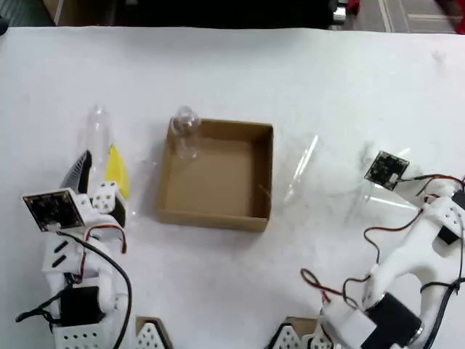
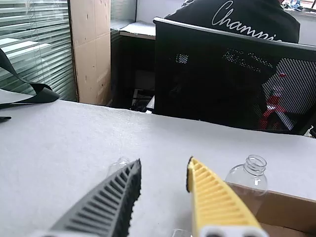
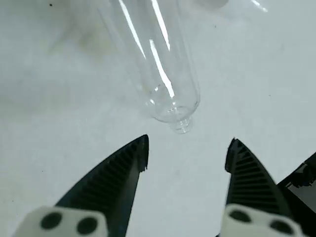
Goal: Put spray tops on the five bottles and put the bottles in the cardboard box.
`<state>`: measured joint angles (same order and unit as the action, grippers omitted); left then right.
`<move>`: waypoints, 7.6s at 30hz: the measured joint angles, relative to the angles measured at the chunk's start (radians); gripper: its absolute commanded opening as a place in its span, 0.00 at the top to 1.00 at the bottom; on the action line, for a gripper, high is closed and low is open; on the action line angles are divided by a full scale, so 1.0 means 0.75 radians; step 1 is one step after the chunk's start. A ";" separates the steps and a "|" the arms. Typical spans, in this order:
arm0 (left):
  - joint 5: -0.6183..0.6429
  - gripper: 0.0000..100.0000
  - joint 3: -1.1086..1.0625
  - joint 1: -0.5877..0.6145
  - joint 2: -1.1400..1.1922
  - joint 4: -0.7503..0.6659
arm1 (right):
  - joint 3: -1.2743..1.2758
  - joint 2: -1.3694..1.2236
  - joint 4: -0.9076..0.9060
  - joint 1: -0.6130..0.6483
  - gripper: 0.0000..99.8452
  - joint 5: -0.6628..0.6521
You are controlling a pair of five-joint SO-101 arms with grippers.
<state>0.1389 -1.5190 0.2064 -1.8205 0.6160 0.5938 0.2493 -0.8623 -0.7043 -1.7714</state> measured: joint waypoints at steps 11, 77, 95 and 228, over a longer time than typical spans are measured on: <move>0.000 0.85 0.000 0.000 0.000 0.000 | -0.010 -0.068 0.164 -0.020 0.77 0.000; 0.000 0.85 0.000 -0.043 0.000 0.000 | 0.084 0.297 -0.366 0.556 0.93 0.507; 0.000 0.85 0.000 -0.043 0.000 0.000 | -0.250 0.063 -0.023 0.387 0.97 1.553; -0.049 0.67 0.378 -0.622 -0.014 0.540 | -2.109 -0.217 -1.111 1.528 0.98 2.482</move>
<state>0.1020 -1.2352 -0.2601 -1.8313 1.0211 -0.9881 0.0867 -1.6955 0.4419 0.0898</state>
